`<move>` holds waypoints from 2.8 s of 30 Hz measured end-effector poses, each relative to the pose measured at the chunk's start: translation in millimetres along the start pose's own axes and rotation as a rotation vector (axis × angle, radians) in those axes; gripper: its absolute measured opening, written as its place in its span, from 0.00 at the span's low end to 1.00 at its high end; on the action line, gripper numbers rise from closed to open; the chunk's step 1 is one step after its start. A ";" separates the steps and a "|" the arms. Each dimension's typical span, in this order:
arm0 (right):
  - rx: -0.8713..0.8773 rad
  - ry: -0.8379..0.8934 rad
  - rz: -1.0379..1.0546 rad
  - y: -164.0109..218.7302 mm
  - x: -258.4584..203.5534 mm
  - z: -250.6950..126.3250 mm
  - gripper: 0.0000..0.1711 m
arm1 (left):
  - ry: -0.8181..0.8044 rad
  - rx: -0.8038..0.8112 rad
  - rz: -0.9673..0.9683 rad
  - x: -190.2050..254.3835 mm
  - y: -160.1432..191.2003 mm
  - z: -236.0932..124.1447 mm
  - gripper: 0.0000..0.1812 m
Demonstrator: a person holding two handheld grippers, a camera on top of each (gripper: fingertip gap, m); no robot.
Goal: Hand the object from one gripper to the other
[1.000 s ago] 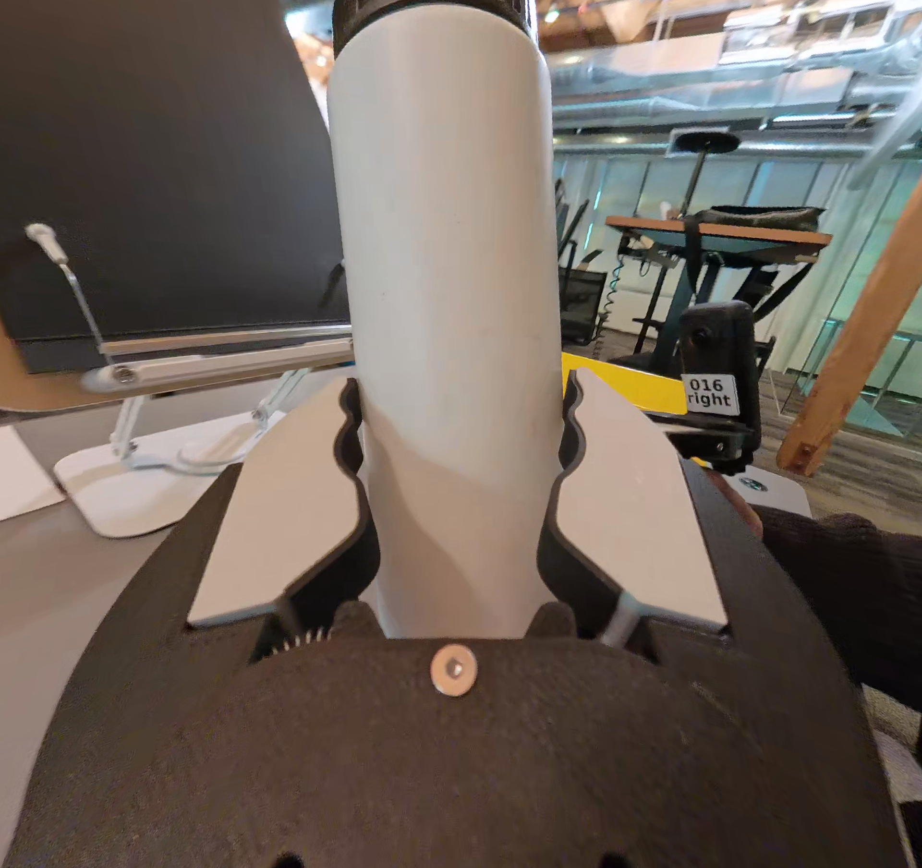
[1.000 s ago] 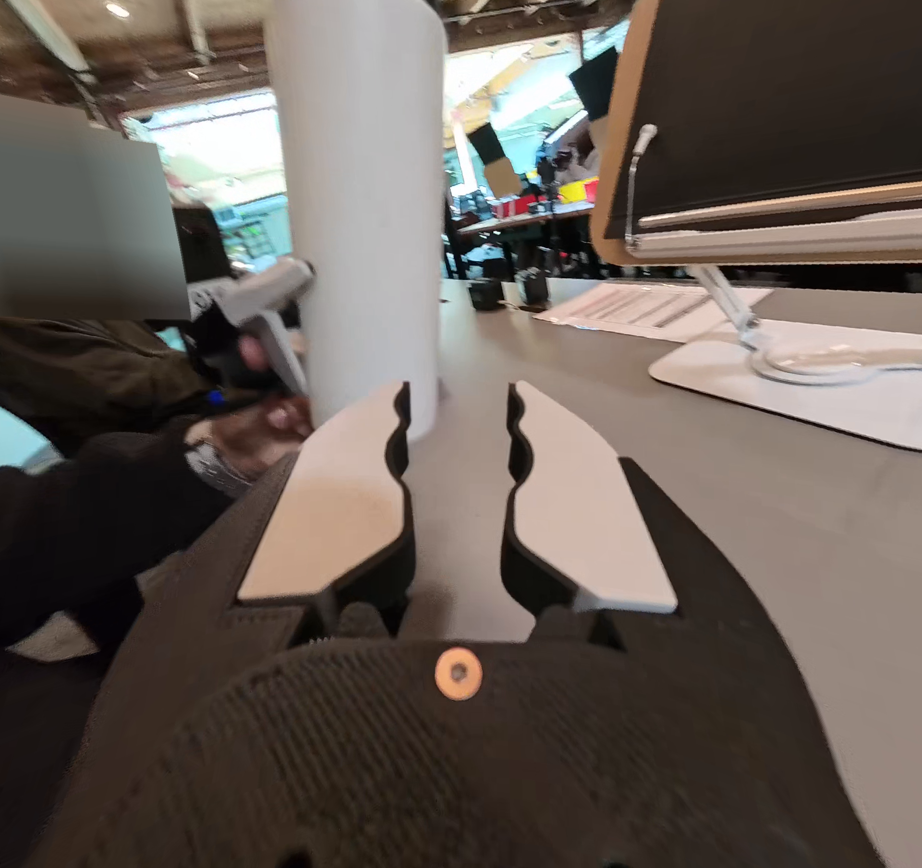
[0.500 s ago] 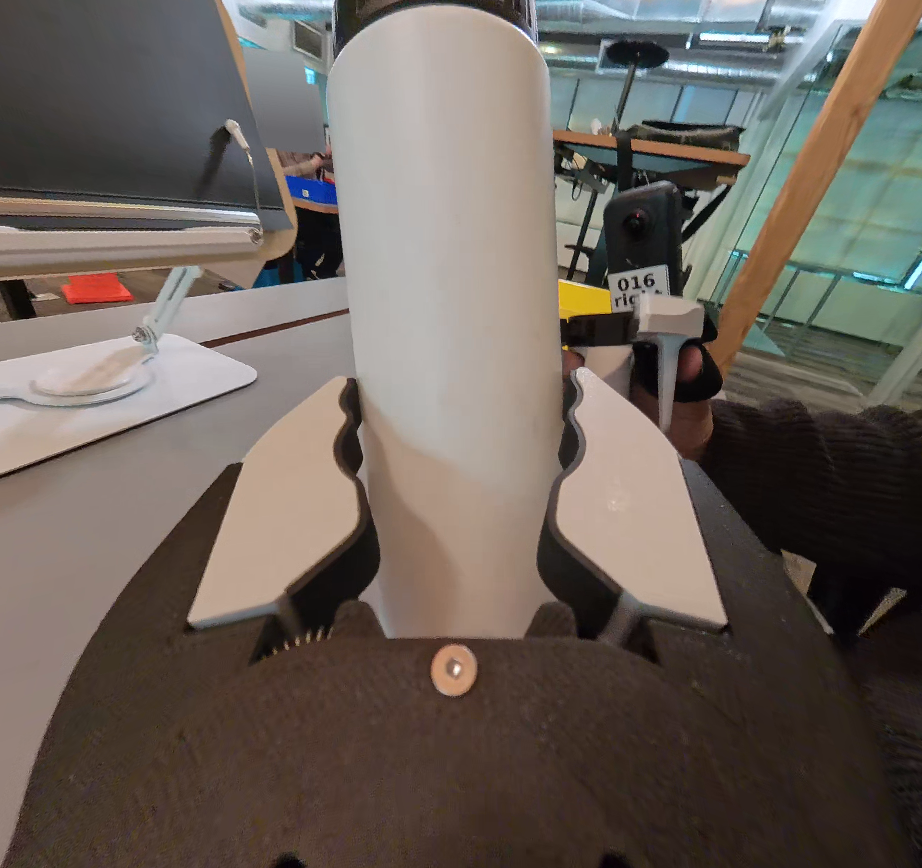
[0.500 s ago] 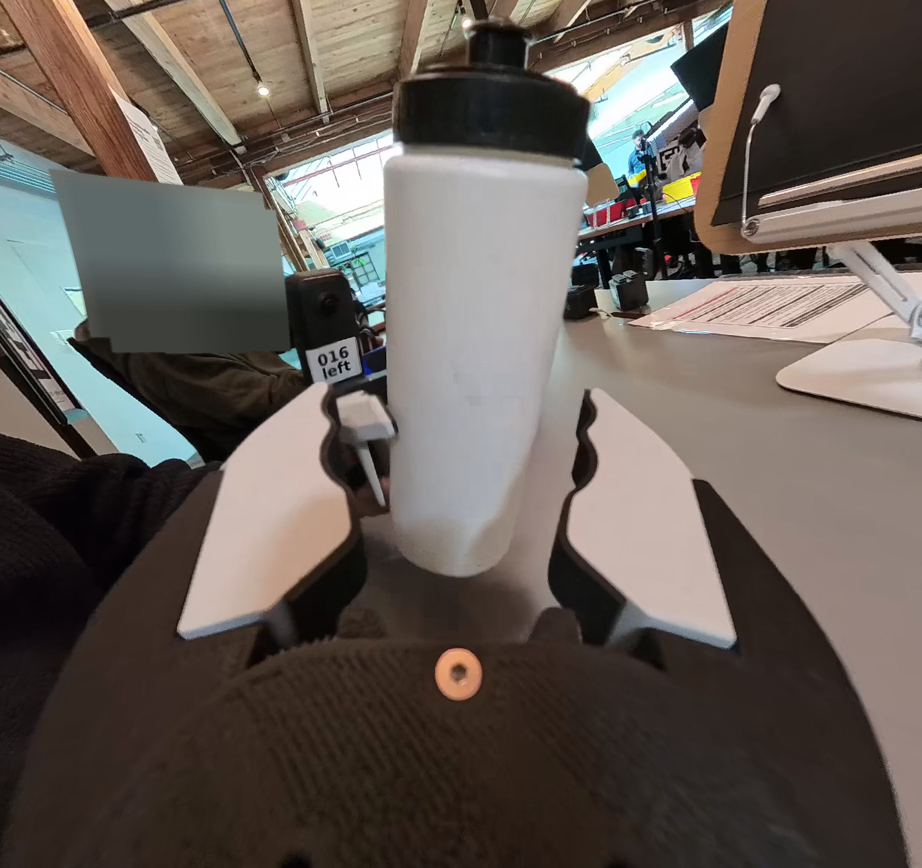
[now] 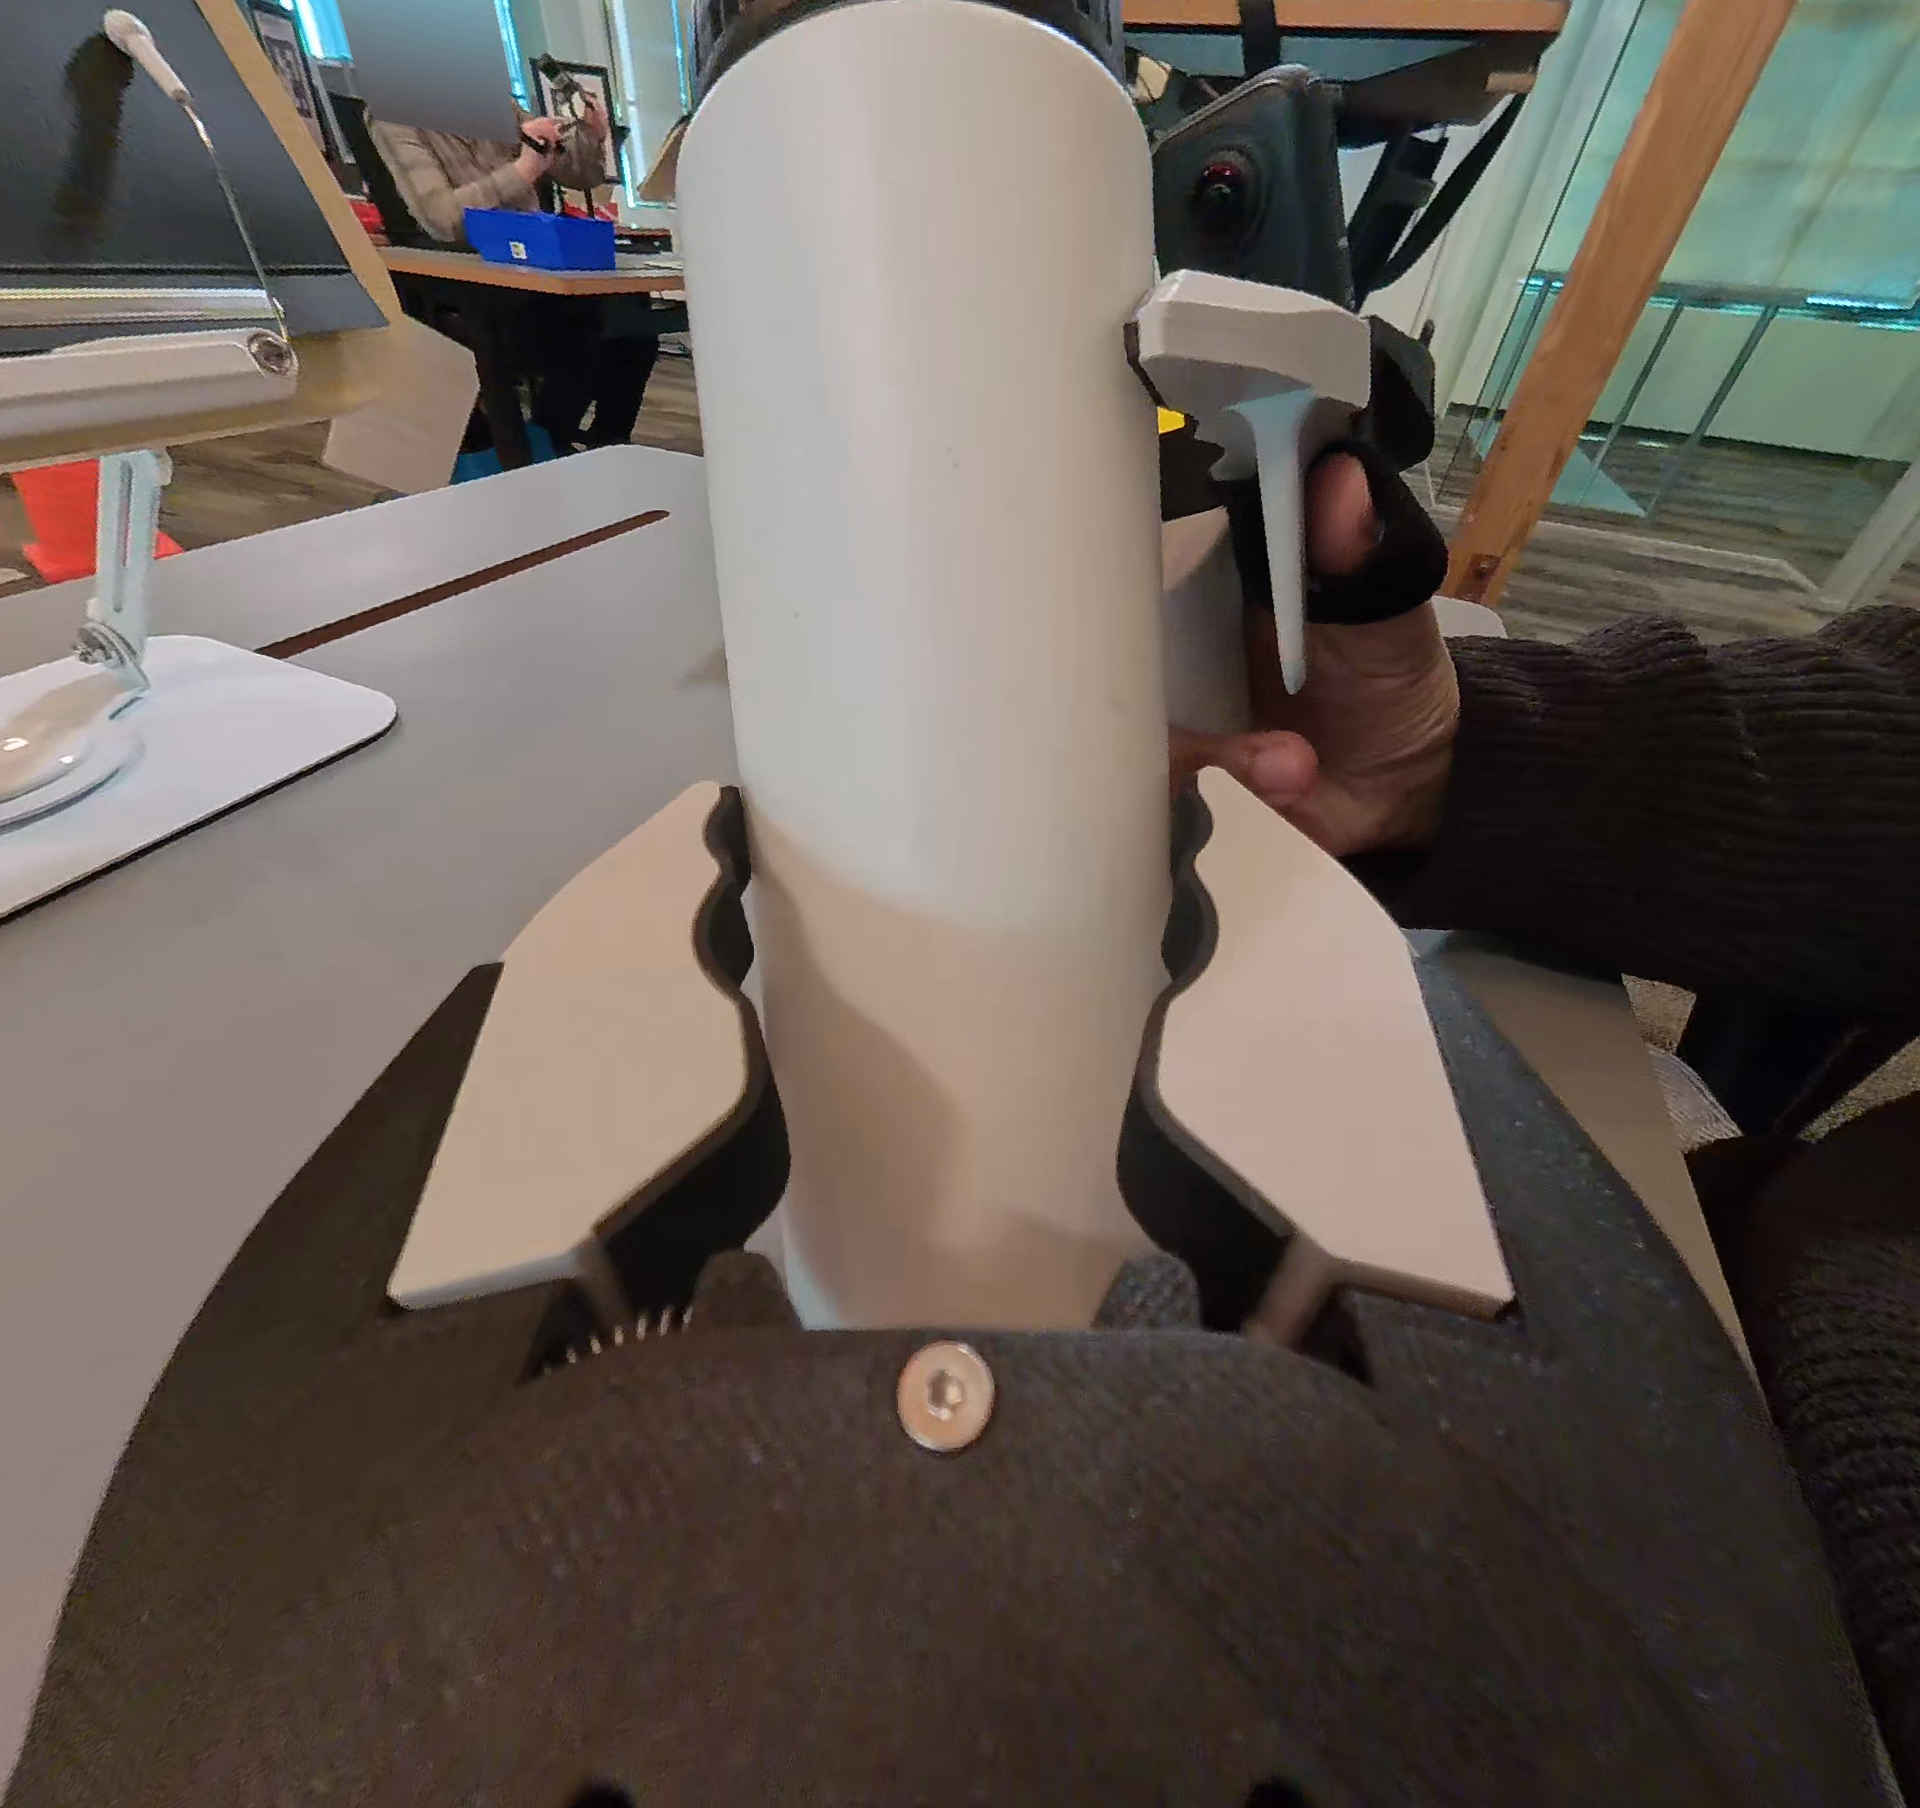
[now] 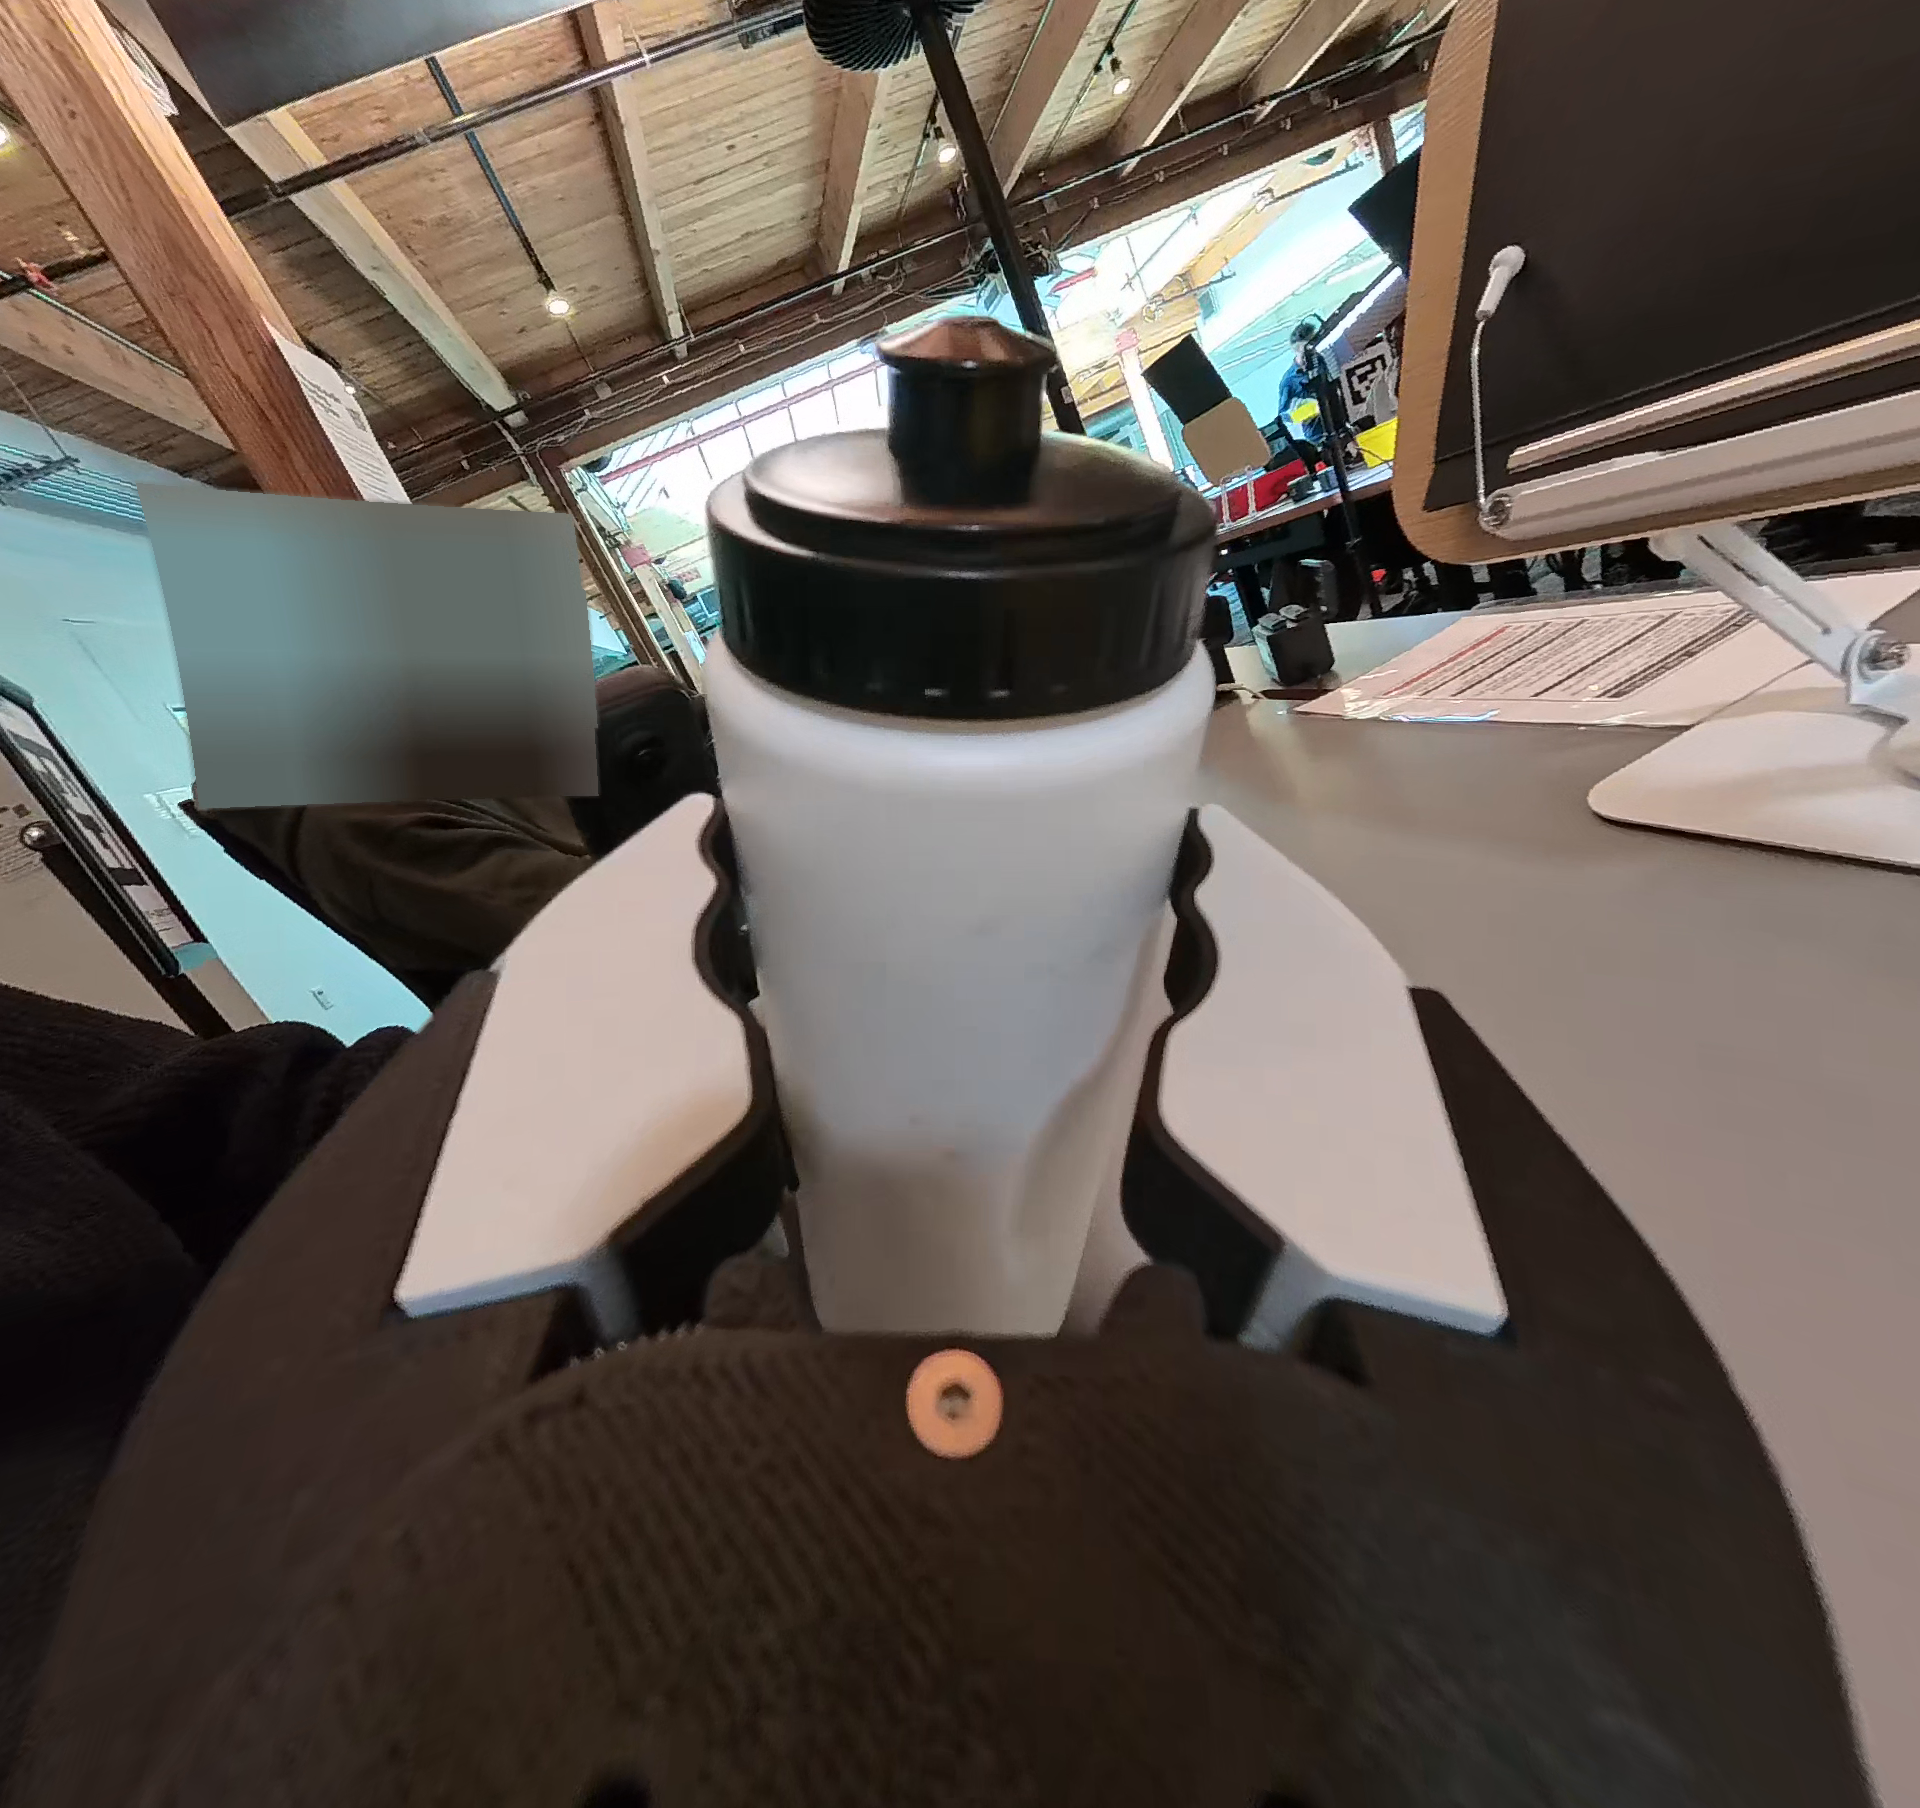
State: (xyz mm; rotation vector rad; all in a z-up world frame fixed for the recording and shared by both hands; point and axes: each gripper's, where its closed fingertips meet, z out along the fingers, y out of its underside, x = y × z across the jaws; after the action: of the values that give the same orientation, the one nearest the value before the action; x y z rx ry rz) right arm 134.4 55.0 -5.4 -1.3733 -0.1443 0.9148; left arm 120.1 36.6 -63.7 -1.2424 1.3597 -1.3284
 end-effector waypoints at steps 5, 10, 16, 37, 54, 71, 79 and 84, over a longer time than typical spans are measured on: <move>-0.007 0.003 0.016 -0.4 -0.3 1.5 0.47 | -0.002 0.005 0.001 0.1 -1.5 -1.1 0.45; -0.007 0.009 0.036 -0.3 1.5 1.6 0.47 | -0.005 0.001 -0.010 0.2 -1.5 -0.6 0.45; -0.011 0.017 0.038 -0.2 2.6 1.9 0.47 | 0.013 -0.005 -0.026 1.3 0.2 -0.3 0.45; 0.309 0.049 0.229 -56.0 35.2 -41.8 0.47 | 0.033 -0.051 -0.101 6.2 12.7 8.9 0.61; 0.443 0.063 0.352 -61.5 38.9 -48.5 0.47 | 0.033 0.072 -0.239 17.4 4.5 19.7 0.64; 0.443 0.057 0.371 -57.9 38.0 -45.6 0.47 | 0.035 0.125 -0.264 17.1 -1.7 18.2 0.56; 0.445 0.039 0.392 -57.5 38.3 -45.6 0.47 | 0.023 0.167 -0.247 10.9 -11.4 12.0 0.55; 0.434 0.025 0.406 -56.8 38.2 -44.2 0.47 | 0.023 0.175 -0.249 7.3 -19.0 6.8 0.55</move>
State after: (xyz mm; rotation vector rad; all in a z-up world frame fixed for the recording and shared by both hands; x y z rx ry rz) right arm 212.2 49.2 18.0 -1.0205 0.3485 1.1831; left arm 127.4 29.4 -44.9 -1.3092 1.1028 -1.6014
